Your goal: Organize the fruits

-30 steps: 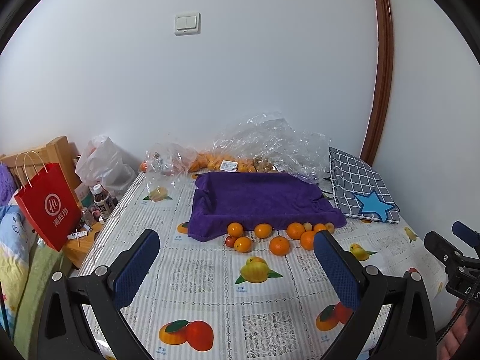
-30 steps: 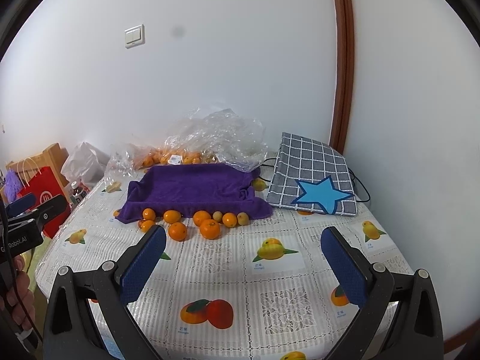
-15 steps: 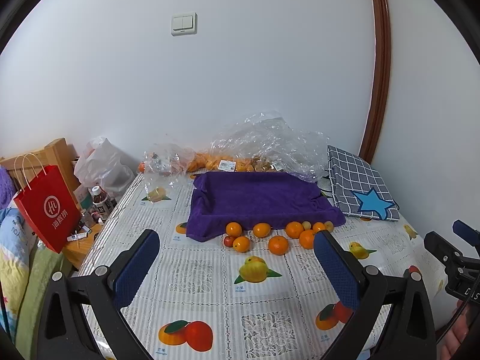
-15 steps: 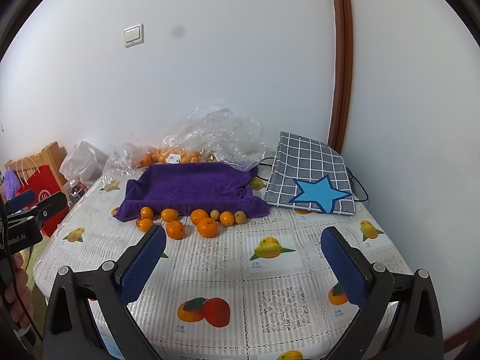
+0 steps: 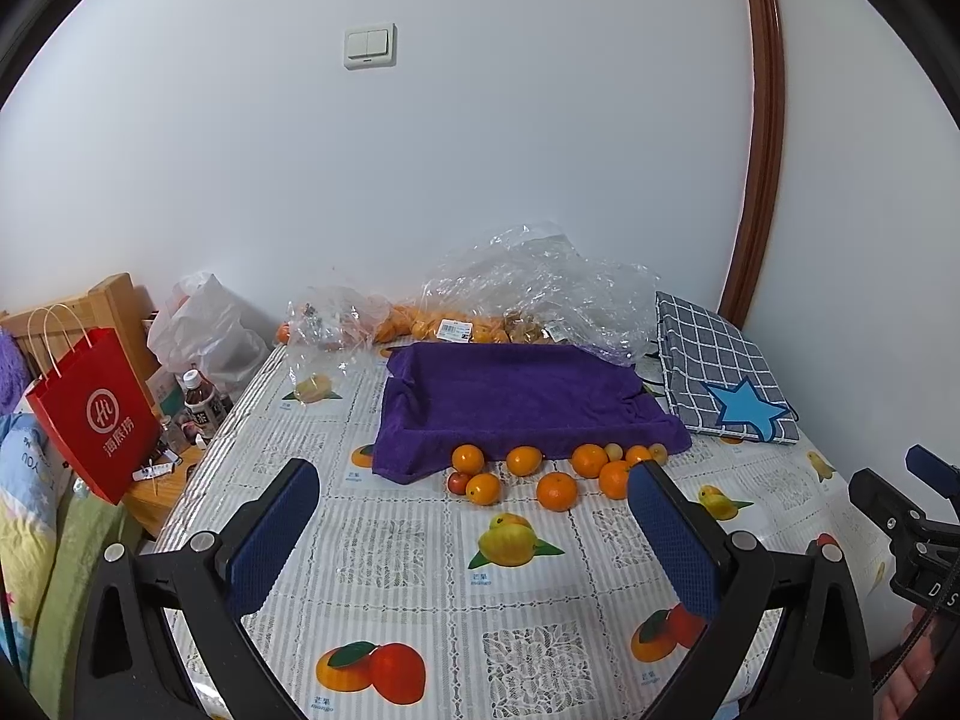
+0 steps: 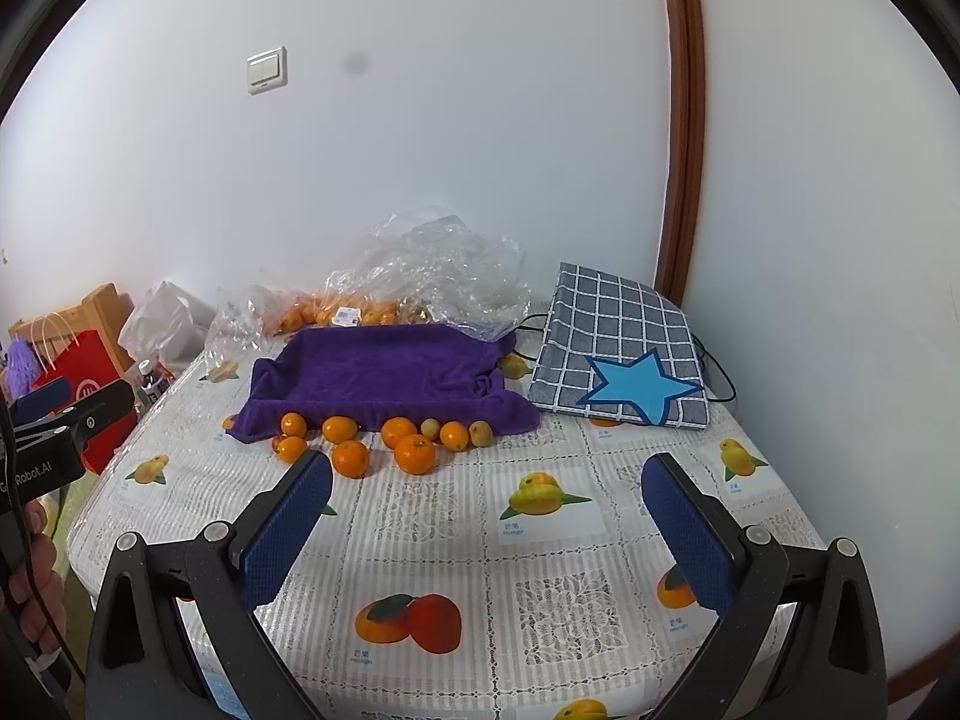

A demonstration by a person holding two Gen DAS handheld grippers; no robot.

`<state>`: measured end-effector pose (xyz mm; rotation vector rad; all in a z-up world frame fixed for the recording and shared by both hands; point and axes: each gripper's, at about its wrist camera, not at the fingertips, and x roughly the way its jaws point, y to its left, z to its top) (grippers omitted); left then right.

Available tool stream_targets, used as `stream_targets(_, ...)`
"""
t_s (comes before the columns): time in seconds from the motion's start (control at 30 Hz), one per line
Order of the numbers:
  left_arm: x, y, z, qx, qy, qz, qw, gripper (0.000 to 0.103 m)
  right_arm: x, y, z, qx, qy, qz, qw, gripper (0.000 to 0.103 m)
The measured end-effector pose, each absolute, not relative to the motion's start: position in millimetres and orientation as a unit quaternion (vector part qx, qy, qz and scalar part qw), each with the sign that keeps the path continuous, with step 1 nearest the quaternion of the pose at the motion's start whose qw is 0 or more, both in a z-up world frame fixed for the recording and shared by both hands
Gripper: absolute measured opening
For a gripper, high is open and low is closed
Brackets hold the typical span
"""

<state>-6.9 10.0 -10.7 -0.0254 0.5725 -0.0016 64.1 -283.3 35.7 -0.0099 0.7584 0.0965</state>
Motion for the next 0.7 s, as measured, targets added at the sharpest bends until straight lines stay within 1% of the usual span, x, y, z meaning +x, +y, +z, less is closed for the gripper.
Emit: stream_targets(0.7,-3.3,9.4,-13.7,-0.012,0.284,-0.003,0.959,0.103,63.5,-279.9,35.9,-0.007,0.367,0.046,0.929,0.102)
